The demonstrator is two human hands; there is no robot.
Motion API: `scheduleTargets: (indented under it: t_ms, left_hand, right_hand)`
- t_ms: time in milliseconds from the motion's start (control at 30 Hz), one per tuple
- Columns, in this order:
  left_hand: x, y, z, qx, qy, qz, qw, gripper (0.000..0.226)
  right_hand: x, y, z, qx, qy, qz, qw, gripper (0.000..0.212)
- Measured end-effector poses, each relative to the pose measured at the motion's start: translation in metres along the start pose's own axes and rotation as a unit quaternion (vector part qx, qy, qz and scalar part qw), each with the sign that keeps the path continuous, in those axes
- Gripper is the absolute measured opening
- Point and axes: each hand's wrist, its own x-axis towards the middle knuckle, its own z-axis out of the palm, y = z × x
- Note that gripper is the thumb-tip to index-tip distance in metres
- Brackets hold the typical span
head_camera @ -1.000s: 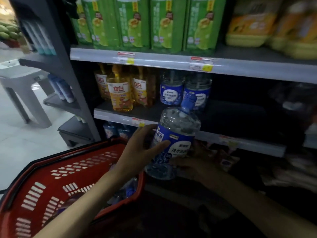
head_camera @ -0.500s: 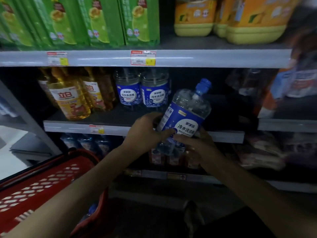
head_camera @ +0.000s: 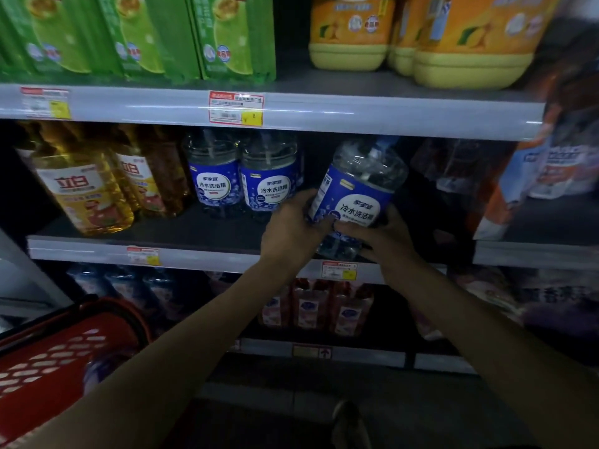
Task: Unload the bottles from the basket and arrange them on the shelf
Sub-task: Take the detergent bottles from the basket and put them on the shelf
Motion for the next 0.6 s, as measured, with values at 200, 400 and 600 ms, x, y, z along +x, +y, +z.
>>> scheduleTargets:
  t_ms: [200, 400, 600]
  left_hand:
    - [0.021, -0.026, 0.025, -0.103, 0.018, -0.003, 0.994, 0.048]
    - [0.047, -0.031, 0.043, -0.157, 0.027, 0.017, 0.987, 0.051]
    - [0.091, -0.039, 0.065, -0.097, 0.055, 0.009, 0.994, 0.054]
  right_hand:
    - [0.032, 0.021, -0.016, -0.095, -0.033, -0.078, 0.992, 0.097]
    - [0.064, 0.027, -0.018, -0.081, 0.009, -0.14, 0.987, 0.099]
    - [0.105, 0.029, -0.007, -0.043, 0.046, -0.164, 0.984, 0.099]
